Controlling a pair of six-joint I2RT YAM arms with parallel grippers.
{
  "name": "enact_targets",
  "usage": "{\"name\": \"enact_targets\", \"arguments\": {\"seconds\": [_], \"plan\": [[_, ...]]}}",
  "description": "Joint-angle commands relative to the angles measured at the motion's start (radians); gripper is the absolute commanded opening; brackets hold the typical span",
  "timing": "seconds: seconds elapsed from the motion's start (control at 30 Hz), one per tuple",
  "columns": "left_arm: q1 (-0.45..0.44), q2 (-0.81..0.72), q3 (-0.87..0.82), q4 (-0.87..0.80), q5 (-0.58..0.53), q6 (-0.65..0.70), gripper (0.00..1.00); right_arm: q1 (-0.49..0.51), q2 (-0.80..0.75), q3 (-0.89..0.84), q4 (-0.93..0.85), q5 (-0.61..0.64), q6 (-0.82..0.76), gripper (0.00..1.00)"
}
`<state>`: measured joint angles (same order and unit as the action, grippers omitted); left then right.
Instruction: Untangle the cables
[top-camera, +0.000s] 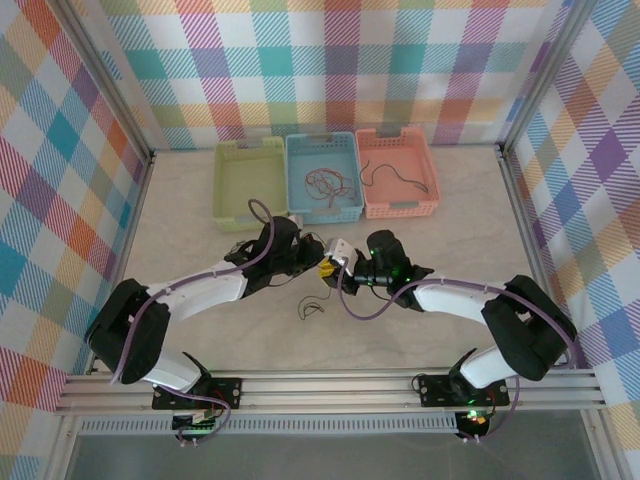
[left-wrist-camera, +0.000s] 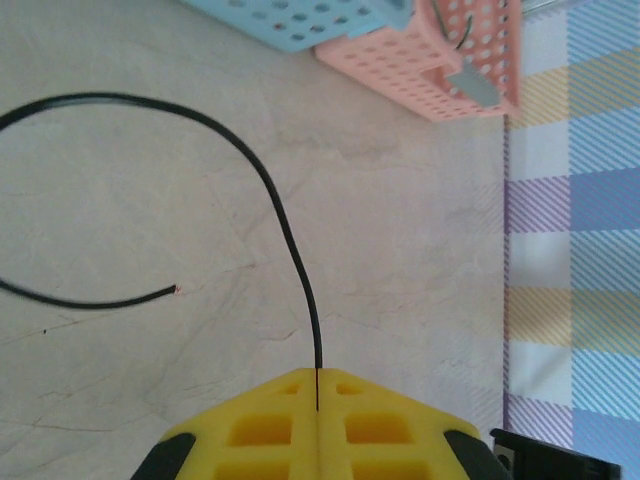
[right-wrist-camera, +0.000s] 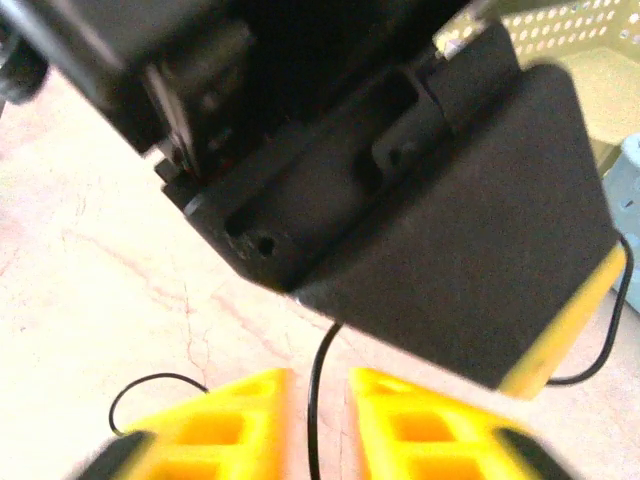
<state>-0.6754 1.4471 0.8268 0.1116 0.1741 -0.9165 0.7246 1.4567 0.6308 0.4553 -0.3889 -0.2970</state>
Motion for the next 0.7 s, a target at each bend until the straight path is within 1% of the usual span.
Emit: {"name": "enact_targets", "arguments": {"seconds": [0.0,0.07,0.1,0.23,0.37,0.47,0.57,0.67], "plan": [[0.005,-0.080,0.059,-0.045,0.008,0.049,0.00,0.005,-0.042,-0.035,0.076,0.012,0.004,0.46],[0.004,-0.124,0.065,-0.065,0.023,0.042,0.00,0.005,-0.064,-0.060,0.131,0.026,0.026,0.55],[0.003,-0.142,0.071,-0.073,0.027,0.039,0.00,0.006,-0.075,-0.067,0.151,0.023,0.035,0.58],[-0.009,-0.211,0.116,-0.151,0.034,0.038,0.00,0.008,-0.127,-0.091,0.247,0.018,0.078,0.66],[-0.032,-0.251,0.166,-0.202,0.026,0.030,0.00,0.016,-0.151,-0.097,0.356,0.050,0.144,0.72],[-0.049,-0.254,0.210,-0.230,0.033,0.028,0.00,0.027,-0.142,-0.067,0.393,0.101,0.189,0.74],[-0.070,-0.250,0.237,-0.228,0.049,0.013,0.00,0.036,-0.105,-0.037,0.430,0.152,0.231,0.74],[-0.089,-0.261,0.262,-0.249,0.035,0.015,0.00,0.039,-0.059,-0.018,0.491,0.190,0.262,0.69]]}}
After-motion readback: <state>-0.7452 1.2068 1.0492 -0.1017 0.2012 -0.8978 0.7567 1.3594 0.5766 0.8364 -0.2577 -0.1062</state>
